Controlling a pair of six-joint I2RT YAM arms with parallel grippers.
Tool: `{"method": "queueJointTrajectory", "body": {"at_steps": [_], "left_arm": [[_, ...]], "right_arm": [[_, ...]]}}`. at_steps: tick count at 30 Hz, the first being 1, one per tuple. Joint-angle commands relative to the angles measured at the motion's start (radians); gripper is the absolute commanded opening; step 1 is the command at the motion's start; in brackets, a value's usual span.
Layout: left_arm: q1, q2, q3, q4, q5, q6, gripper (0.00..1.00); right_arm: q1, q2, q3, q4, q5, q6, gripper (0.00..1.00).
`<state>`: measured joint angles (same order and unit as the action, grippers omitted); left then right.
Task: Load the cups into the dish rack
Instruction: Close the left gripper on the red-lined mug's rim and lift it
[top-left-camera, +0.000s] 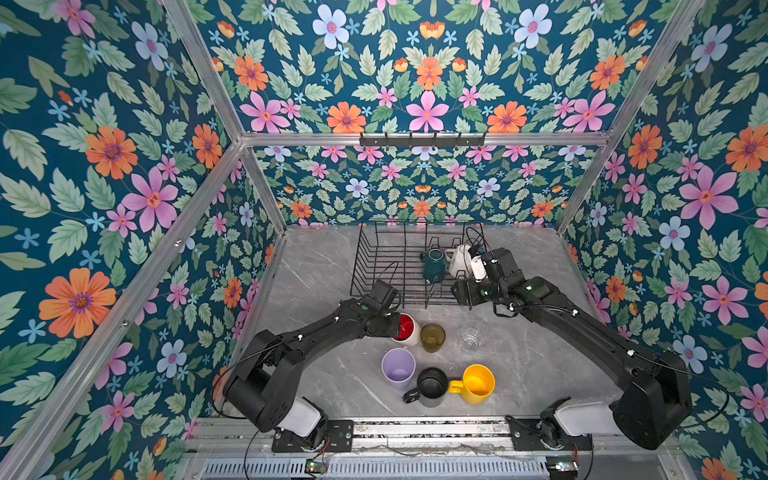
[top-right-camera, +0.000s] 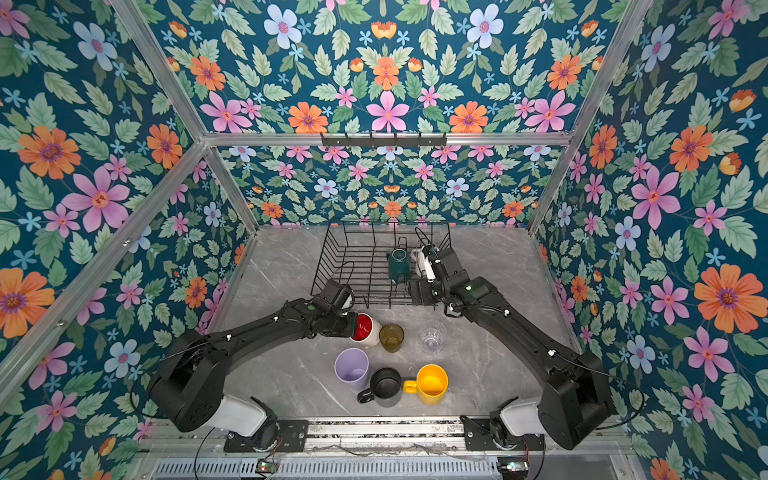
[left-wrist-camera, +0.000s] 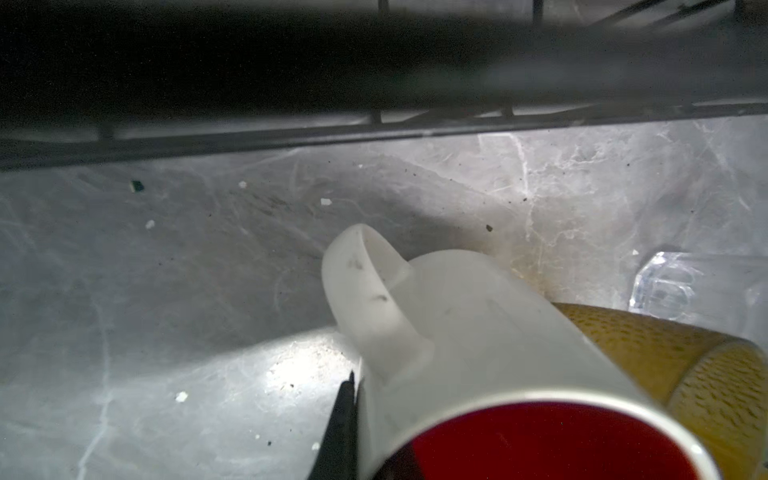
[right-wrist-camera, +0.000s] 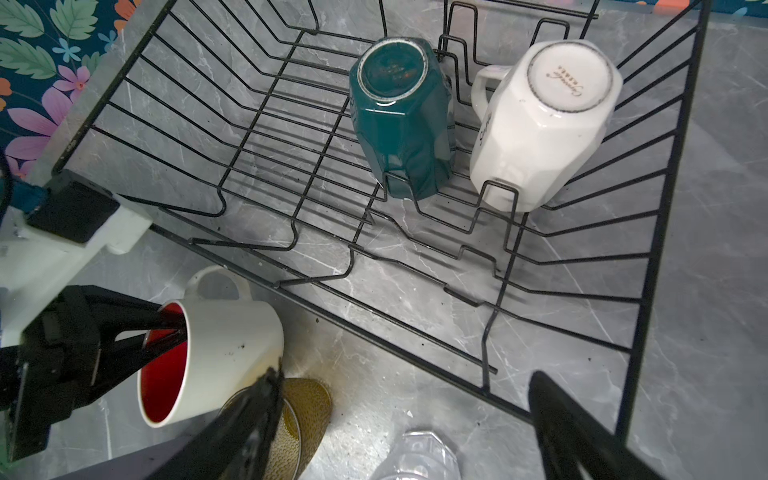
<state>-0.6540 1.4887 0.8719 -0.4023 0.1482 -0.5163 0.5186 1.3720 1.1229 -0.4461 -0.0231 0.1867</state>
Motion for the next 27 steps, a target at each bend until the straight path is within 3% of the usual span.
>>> {"method": "queueJointTrajectory", "body": {"at_steps": [1, 7, 16, 27], "left_arm": [[0.001, -0.017, -0.001, -0.014, 0.001, -0.009, 0.0], [0.001, -0.076, -0.005, -0.034, -0.02, -0.007, 0.0], [0.002, -0.219, 0.002, -0.115, -0.136, 0.004, 0.0], [0.013, -0.426, 0.006, -0.162, -0.172, 0.079, 0.0]], "right_arm": [[0.001, -0.005, 0.002, 0.023, 0.003, -0.006, 0.92], [0.0, -0.011, 0.003, 0.024, -0.005, -0.004, 0.92], [0.001, -0.023, 0.008, 0.026, -0.018, 0.003, 0.92], [0.0, -0.079, 0.011, 0.058, -0.124, 0.037, 0.92]]}}
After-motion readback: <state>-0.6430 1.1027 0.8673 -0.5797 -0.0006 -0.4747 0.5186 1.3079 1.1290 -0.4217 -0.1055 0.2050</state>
